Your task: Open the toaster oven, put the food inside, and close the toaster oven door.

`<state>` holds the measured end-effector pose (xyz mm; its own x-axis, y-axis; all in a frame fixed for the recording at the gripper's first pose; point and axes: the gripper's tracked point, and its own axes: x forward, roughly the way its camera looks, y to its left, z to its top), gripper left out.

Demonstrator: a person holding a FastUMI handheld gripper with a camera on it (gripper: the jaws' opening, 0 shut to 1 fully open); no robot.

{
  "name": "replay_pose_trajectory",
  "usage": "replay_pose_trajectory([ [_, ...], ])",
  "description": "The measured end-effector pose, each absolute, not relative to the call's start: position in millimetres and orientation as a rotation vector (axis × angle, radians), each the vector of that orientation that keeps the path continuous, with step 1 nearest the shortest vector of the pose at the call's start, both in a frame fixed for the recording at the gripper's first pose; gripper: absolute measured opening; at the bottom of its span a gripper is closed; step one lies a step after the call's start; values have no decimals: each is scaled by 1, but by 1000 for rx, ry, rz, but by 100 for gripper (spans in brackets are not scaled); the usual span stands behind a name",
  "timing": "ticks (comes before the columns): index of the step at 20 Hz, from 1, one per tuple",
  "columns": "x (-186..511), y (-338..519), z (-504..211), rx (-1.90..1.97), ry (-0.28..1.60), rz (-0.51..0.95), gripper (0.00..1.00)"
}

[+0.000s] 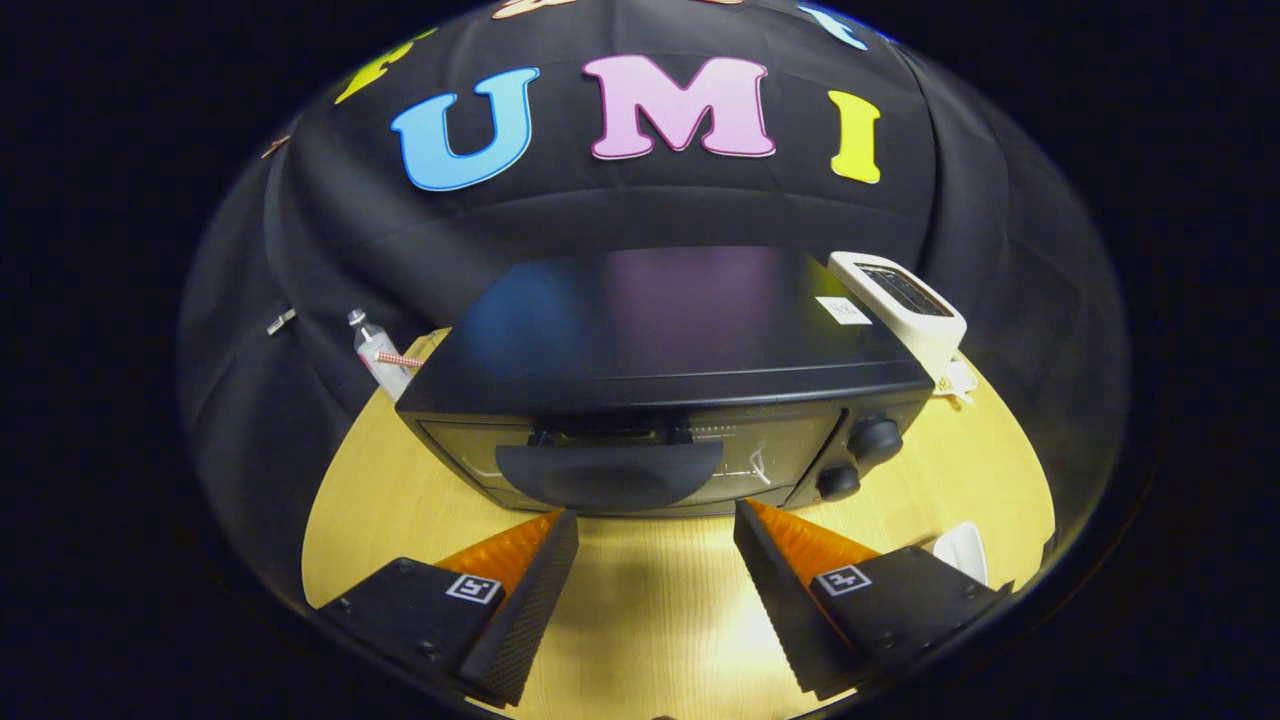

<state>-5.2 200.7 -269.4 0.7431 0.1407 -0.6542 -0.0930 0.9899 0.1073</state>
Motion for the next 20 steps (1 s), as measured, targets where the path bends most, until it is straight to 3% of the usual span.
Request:
replay_pose_trajectory([
  [7,-19,192,-236,66,625,148,98],
  [20,-29,102,-55,86,239,58,98],
])
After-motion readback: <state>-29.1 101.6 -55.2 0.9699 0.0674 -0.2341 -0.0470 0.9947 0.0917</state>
